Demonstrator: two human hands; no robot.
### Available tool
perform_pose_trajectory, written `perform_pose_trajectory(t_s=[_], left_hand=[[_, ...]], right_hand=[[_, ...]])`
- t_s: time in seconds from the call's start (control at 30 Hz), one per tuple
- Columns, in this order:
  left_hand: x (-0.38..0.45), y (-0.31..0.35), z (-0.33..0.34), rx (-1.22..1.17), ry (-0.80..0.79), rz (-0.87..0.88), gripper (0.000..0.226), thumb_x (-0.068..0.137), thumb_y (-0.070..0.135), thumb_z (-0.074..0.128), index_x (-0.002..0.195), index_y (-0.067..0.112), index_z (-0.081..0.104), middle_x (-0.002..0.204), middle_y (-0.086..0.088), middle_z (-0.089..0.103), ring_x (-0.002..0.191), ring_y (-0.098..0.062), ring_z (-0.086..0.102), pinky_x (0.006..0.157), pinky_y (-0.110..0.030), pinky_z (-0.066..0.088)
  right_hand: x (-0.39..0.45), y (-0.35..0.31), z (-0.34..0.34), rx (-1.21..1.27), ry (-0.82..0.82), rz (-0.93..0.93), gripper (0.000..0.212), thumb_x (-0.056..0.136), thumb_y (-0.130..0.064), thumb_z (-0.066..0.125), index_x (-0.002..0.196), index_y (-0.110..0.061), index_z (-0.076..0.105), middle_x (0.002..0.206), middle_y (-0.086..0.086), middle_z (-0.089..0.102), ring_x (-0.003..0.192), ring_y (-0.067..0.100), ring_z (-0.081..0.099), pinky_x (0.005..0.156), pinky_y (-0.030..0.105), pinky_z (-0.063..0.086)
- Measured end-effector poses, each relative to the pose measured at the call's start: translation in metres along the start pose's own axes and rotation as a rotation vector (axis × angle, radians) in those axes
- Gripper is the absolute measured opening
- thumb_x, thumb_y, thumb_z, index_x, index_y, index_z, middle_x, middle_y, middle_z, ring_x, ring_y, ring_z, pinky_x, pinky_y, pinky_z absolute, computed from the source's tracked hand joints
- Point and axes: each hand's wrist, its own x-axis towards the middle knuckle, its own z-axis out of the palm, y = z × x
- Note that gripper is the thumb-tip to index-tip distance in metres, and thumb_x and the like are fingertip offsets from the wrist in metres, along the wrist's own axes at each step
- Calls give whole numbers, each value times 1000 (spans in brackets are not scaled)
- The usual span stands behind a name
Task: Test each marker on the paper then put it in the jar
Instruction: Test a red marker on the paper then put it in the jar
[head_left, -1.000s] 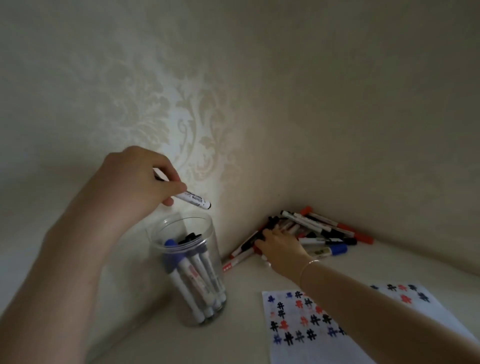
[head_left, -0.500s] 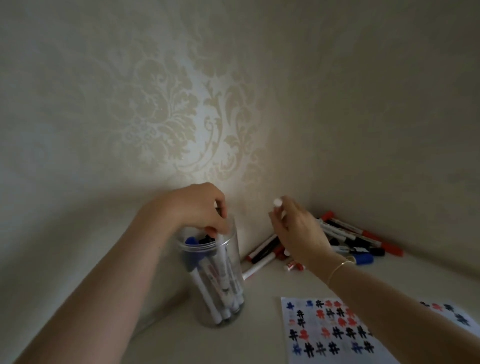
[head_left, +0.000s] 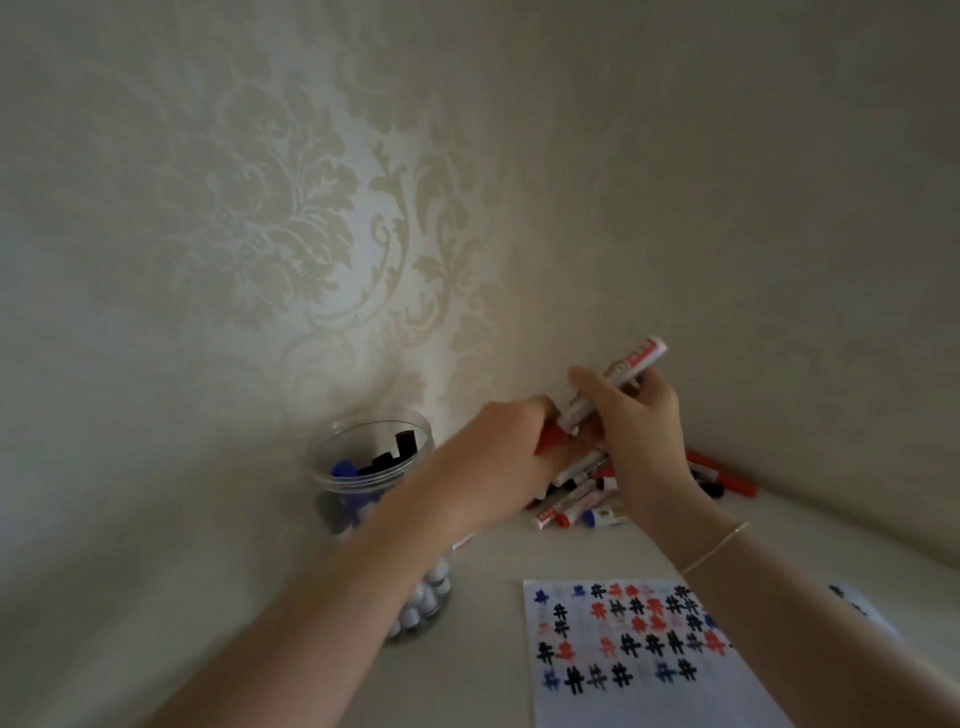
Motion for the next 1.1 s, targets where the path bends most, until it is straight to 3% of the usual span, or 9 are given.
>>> perform_pose_trajectory(t_s=[0.17, 0.27, 0.47, 0.7, 0.87, 0.93, 1.0, 1.03, 1.1], left_hand=[[-2, -3, 35, -389, -59, 115, 16, 101, 32, 43, 105, 24, 57, 68, 14, 61, 53, 2, 52, 51, -15, 40], [-5, -3, 53, -698, -202, 46, 14, 102, 22, 40, 102, 25, 54, 47, 16, 42, 42, 0, 31, 42, -14, 27], [-2, -4, 80, -967, -291, 7, 32, 101, 22, 43, 74, 27, 60, 53, 6, 25, 44, -9, 15, 39, -19, 15], [1, -7, 95, -1197, -465, 3, 14, 91, 29, 51, 81, 23, 59, 54, 6, 19, 46, -11, 9, 41, -23, 10], [-2, -6, 103, -1254, -523, -46, 14, 92, 30, 49, 83, 22, 57, 57, 3, 16, 47, -11, 11, 42, -21, 13], [-1, -3, 103, -1108, -493, -17, 17, 94, 31, 50, 86, 19, 59, 56, 3, 33, 47, -11, 29, 45, -21, 30], [1, 3, 104, -844, -415, 94, 22, 99, 30, 45, 94, 16, 62, 73, 0, 58, 62, -15, 56, 62, -26, 51], [1, 6, 104, -746, -370, 145, 25, 100, 30, 42, 96, 16, 62, 79, 2, 63, 67, -14, 59, 64, -26, 53], [1, 12, 105, -680, -277, 169, 30, 102, 30, 38, 97, 11, 61, 68, 14, 57, 54, -6, 50, 52, -19, 44]], right_hand=[[-3, 1, -32, 91, -227, 266, 29, 82, 1, 63, 58, -9, 49, 49, 7, 46, 37, 11, 39, 37, 20, 37], [-8, 7, -49, 18, -263, 310, 29, 88, 0, 57, 59, -7, 55, 49, 5, 52, 37, 10, 41, 37, 19, 38], [-18, 14, -70, -4, -212, 282, 30, 87, -1, 56, 58, -6, 53, 46, 6, 51, 37, 15, 41, 42, 27, 35], [-29, 14, -88, -43, -222, 245, 27, 86, -2, 58, 60, -3, 52, 46, 9, 50, 35, 15, 42, 35, 21, 29], [-32, 15, -95, -26, -234, 207, 25, 86, 1, 57, 62, -2, 50, 46, 11, 51, 32, 17, 40, 33, 19, 30], [-32, 15, -98, -55, -243, 174, 25, 85, 2, 59, 61, -2, 50, 49, 14, 53, 33, 20, 42, 33, 20, 32], [-34, 15, -99, -147, -216, 122, 26, 83, 0, 63, 61, -2, 51, 51, 15, 55, 36, 23, 44, 34, 23, 36], [-34, 16, -99, -186, -190, 97, 26, 83, -1, 65, 61, -2, 52, 51, 15, 55, 36, 23, 44, 35, 23, 37], [-33, 18, -98, -201, -145, 68, 25, 83, -2, 65, 61, -2, 53, 51, 15, 56, 37, 24, 45, 35, 24, 37]])
